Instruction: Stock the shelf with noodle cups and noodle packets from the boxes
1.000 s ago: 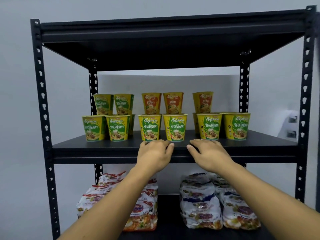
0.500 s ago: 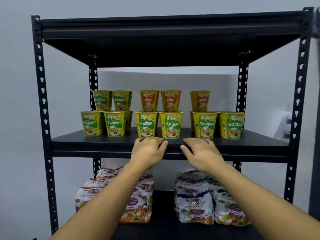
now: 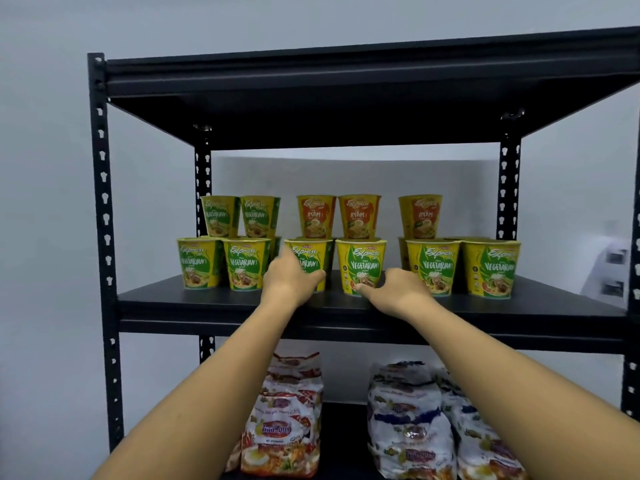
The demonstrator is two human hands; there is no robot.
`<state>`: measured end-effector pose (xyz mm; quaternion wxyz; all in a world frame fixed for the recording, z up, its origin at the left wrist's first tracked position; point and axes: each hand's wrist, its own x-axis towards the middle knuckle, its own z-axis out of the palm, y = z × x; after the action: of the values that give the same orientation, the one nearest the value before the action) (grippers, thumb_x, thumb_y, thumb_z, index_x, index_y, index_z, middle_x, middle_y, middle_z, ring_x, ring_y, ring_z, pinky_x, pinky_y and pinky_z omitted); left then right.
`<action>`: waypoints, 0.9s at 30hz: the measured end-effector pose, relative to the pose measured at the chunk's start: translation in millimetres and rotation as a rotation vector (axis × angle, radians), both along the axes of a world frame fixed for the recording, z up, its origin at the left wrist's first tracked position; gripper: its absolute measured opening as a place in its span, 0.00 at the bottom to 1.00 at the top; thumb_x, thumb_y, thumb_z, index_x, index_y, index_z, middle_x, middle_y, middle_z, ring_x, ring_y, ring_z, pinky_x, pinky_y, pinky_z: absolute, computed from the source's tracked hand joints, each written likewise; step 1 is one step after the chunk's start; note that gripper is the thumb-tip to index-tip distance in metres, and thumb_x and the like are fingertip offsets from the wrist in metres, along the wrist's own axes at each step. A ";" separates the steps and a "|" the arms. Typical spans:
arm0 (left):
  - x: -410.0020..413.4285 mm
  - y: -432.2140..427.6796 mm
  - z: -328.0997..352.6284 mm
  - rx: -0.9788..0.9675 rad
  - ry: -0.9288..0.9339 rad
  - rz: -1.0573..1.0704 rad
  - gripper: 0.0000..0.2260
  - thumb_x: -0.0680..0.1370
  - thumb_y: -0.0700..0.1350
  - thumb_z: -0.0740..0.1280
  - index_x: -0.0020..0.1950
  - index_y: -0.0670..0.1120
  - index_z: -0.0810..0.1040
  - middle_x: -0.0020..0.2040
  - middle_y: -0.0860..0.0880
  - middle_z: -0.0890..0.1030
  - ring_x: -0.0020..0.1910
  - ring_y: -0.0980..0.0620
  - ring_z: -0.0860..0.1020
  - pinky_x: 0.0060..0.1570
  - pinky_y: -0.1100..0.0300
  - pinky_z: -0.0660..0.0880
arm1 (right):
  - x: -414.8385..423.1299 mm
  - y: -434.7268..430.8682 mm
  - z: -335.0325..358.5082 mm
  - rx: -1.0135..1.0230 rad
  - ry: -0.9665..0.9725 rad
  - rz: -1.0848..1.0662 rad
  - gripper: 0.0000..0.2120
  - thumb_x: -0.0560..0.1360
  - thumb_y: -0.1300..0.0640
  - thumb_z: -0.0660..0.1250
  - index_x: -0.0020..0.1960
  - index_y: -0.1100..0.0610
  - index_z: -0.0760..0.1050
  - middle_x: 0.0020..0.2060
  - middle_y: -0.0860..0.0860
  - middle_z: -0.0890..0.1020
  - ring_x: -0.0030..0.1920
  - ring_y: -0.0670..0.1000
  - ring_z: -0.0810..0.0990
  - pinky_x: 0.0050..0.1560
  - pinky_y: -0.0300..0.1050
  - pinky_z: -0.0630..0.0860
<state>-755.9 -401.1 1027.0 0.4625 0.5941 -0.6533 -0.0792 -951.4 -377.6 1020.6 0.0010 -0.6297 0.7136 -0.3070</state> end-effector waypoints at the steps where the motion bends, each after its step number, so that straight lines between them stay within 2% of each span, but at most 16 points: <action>1: 2.0 -3.5 1.2 -0.006 0.030 -0.018 0.39 0.75 0.54 0.77 0.76 0.40 0.61 0.65 0.41 0.77 0.62 0.40 0.78 0.59 0.46 0.78 | 0.6 -6.0 1.1 -0.006 -0.029 0.012 0.24 0.74 0.32 0.67 0.53 0.52 0.79 0.47 0.50 0.83 0.47 0.54 0.80 0.51 0.50 0.81; 4: 8.3 -15.4 3.3 0.007 0.086 -0.089 0.39 0.74 0.50 0.79 0.75 0.41 0.59 0.64 0.42 0.78 0.60 0.42 0.78 0.57 0.49 0.77 | 4.1 -17.3 4.3 -0.011 -0.082 0.040 0.22 0.72 0.35 0.72 0.54 0.52 0.79 0.49 0.50 0.83 0.49 0.55 0.80 0.50 0.48 0.78; 8: 14.8 -28.9 2.0 0.045 0.116 -0.139 0.42 0.74 0.46 0.79 0.79 0.41 0.56 0.64 0.42 0.78 0.61 0.43 0.78 0.57 0.51 0.75 | 5.6 -28.7 3.1 -0.027 -0.135 0.029 0.26 0.72 0.38 0.75 0.61 0.52 0.74 0.57 0.51 0.81 0.58 0.56 0.80 0.58 0.51 0.78; 11: 15.3 -31.0 -0.3 0.036 0.102 -0.125 0.38 0.75 0.44 0.78 0.77 0.41 0.59 0.64 0.42 0.78 0.58 0.44 0.77 0.52 0.54 0.71 | 4.9 -31.0 0.9 -0.055 -0.146 0.016 0.27 0.72 0.39 0.75 0.62 0.52 0.72 0.59 0.52 0.81 0.59 0.57 0.79 0.59 0.53 0.78; 15: 12.7 -32.9 0.7 0.016 0.071 -0.104 0.29 0.74 0.44 0.79 0.67 0.42 0.65 0.61 0.41 0.79 0.60 0.41 0.78 0.55 0.51 0.74 | 4.3 -32.9 -2.0 -0.083 -0.159 0.010 0.26 0.72 0.39 0.75 0.62 0.52 0.72 0.58 0.51 0.81 0.58 0.56 0.79 0.58 0.54 0.78; 19: 12.2 -36.0 -1.9 -0.003 0.029 -0.089 0.28 0.74 0.46 0.79 0.66 0.41 0.66 0.61 0.41 0.79 0.60 0.40 0.79 0.58 0.48 0.76 | 4.7 -34.0 -2.7 -0.081 -0.114 -0.001 0.25 0.73 0.39 0.73 0.61 0.53 0.73 0.56 0.51 0.81 0.57 0.56 0.80 0.57 0.54 0.79; 24: 18.3 -36.1 -6.4 -0.031 -0.053 -0.060 0.21 0.74 0.53 0.77 0.59 0.44 0.75 0.54 0.46 0.82 0.53 0.44 0.81 0.54 0.50 0.80 | 3.5 -21.9 -2.3 -0.037 -0.017 -0.044 0.22 0.75 0.35 0.68 0.55 0.53 0.77 0.48 0.51 0.82 0.48 0.54 0.80 0.52 0.52 0.81; 27: 20.1 -25.7 -7.3 -0.024 -0.155 -0.021 0.18 0.78 0.57 0.72 0.57 0.44 0.77 0.50 0.47 0.82 0.47 0.46 0.79 0.46 0.51 0.79 | 2.2 -7.1 -2.1 -0.005 0.033 -0.076 0.25 0.76 0.32 0.65 0.56 0.54 0.76 0.47 0.50 0.81 0.47 0.54 0.80 0.50 0.52 0.81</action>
<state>-735.8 -426.8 1019.8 0.4166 0.5859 -0.6945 -0.0300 -949.2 -384.7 1018.5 -0.0242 -0.6071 0.7362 -0.2982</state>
